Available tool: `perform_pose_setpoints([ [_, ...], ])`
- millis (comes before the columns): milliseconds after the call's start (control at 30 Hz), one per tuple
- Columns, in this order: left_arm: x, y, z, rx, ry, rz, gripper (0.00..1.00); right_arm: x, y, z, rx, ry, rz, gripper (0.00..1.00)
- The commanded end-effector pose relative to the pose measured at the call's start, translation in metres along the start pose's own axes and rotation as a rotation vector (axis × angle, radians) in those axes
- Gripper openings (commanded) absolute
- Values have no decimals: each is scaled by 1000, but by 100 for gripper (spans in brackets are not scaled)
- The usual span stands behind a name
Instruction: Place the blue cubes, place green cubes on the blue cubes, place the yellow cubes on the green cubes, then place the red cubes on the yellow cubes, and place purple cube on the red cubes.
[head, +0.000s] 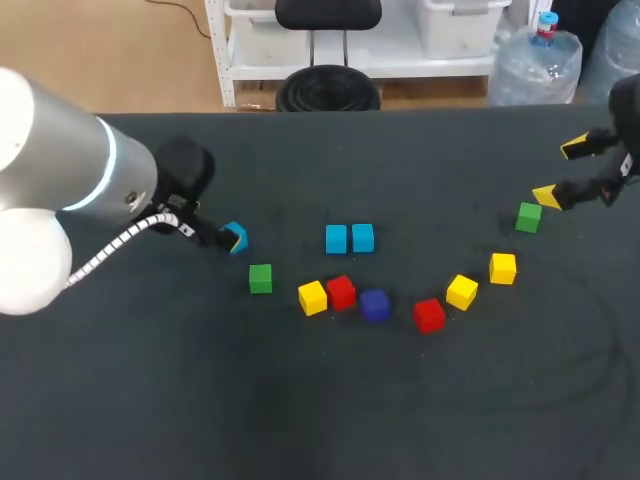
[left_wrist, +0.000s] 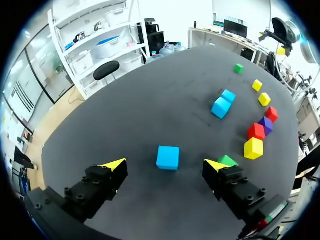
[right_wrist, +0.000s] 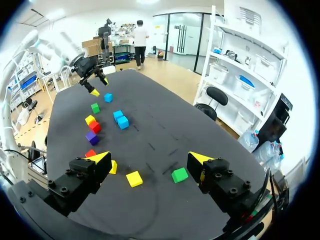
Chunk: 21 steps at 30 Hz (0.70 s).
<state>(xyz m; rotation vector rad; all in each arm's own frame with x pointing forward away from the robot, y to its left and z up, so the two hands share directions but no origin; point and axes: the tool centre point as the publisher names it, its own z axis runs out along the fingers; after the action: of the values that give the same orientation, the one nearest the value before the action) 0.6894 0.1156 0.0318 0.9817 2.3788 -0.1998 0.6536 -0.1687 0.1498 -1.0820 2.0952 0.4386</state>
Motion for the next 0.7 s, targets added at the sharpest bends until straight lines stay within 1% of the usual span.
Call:
perform_pose_setpoints([
  [33,0,1,12,-4,5,0,100,0,1,0,3,1,0,100],
  [267,2,3,22,5,3,3,100,0,1,0,3,1,0,100],
  [700,5,1,38,16,8,15,100,0,1,0,3,1,0,100],
])
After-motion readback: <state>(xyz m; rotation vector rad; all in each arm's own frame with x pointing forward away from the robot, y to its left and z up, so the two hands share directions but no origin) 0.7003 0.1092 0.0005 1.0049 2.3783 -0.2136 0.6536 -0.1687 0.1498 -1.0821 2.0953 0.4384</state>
